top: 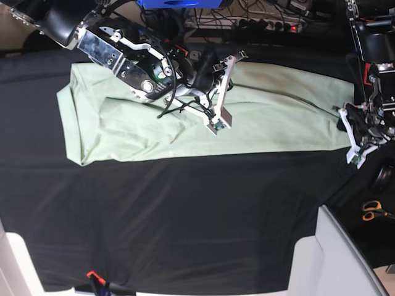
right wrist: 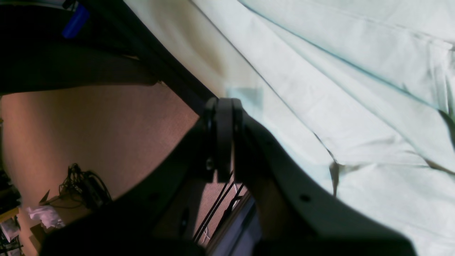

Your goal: Fold the T-shirt properly

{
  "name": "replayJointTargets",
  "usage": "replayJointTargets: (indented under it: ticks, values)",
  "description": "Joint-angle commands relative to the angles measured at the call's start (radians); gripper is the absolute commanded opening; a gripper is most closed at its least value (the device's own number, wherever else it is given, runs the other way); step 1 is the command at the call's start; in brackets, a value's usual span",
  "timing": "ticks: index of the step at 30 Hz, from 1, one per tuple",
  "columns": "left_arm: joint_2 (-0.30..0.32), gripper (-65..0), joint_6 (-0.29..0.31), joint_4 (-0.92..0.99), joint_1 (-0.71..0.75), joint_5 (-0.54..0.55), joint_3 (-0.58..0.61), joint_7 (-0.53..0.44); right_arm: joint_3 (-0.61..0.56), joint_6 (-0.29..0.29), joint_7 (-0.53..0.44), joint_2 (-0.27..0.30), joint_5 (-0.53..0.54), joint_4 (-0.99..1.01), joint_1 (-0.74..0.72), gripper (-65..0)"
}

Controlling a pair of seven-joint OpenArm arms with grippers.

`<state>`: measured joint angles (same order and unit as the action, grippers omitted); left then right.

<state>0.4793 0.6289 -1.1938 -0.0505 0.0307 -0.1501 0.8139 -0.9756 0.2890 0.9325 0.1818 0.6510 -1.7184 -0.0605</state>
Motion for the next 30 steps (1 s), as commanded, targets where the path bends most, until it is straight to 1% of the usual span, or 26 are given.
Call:
replayJointTargets:
  ticks: [1, 4, 6, 8, 10, 12, 15, 16, 17, 18, 19, 21, 22, 24, 26, 28, 30]
  values:
    - [0.022, -31.1, -0.005, -0.016, -0.013, 0.002, -0.007, -0.009, 0.004, -0.004, -0.014, -0.006, 0.008, -0.016, -0.015, -65.0]
    - [0.023, -31.1, -0.005, -0.018, -0.021, 0.004, -0.018, -0.009, 0.004, -0.004, -0.01, -0.006, 0.008, -0.016, -0.015, -65.0]
    - [0.019, -31.1, -0.005, -0.018, -0.039, 0.004, -0.079, -0.009, 0.004, -0.006, -0.01, -0.006, 0.006, -0.016, -0.015, -65.0]
    - [0.016, -31.1, 0.001, -0.019, -0.042, 0.01, -0.181, -0.006, 0.004, -0.006, -0.01, -0.006, 0.006, -0.016, -0.015, -65.0]
    - [0.014, -31.1, 0.003, -0.022, -0.038, 0.01, -0.248, -0.006, 0.004, -0.006, -0.01, -0.006, 0.006, -0.016, -0.015, -65.0]
    - [0.016, -30.4, 0.003, -0.022, -0.035, 0.01, -0.293, 0.0, 0.004, -0.006, -0.01, -0.006, 0.006, -0.016, -0.017, -65.0]
    - [0.023, -29.7, 0.006, -0.022, 0.038, 0.01, -0.328, 0.0, 0.004, -0.007, -0.01, -0.006, 0.006, -0.016, -0.017, -65.0]
    - [0.025, -28.7, 0.018, -0.022, 0.062, 0.011, -0.331, 0.0, 0.004, -0.007, -0.011, -0.006, 0.006, -0.016, -0.017, -65.0]
    - [0.022, -26.4, 0.052, -0.022, 0.08, 0.011, -0.339, 0.002, 0.004, -0.007, -0.013, -0.006, 0.006, -0.016, -0.017, -65.0]
    - [0.019, -23.3, 0.069, -0.019, 0.099, 0.011, -0.34, 0.003, 0.004, -0.007, -0.013, -0.006, 0.006, -0.016, -0.017, -65.0]
    - [0.017, -19.3, 0.069, -0.018, 0.12, 0.019, -0.351, 0.017, 0.004, -0.007, -0.013, -0.006, 0.006, -0.016, -0.017, -65.0]
    - [0.016, -11.9, 0.069, -0.016, 0.157, 0.091, -0.408, 0.071, 0.004, -0.007, -0.011, -0.006, 0.006, -0.016, -0.017, -65.0]
    - [0.019, -9.1, 0.069, -0.016, 0.176, 0.153, -0.44, 0.095, 0.002, -0.007, -0.011, -0.006, 0.006, -0.016, -0.017, -65.0]
    - [0.034, -4.5, 0.069, -0.016, 0.226, 0.283, -0.481, 0.104, 0.002, -0.007, -0.011, -0.006, 0.006, -0.016, -0.015, -65.0]
    - [0.055, -3.5, 0.069, -0.016, 0.268, 0.374, -0.492, 0.101, 0.002, -0.007, -0.013, -0.006, 0.008, -0.016, -0.015, -65.0]
    - [0.06, -3.7, 0.069, -0.016, 0.286, 0.404, -0.489, 0.101, 0.002, -0.007, -0.013, -0.006, 0.008, -0.016, -0.015, -65.0]
    - [0.052, -3.7, 0.069, -0.014, 0.286, 0.407, -0.489, 0.1, 0.002, -0.007, -0.011, -0.006, 0.008, -0.016, -0.014, -65.0]
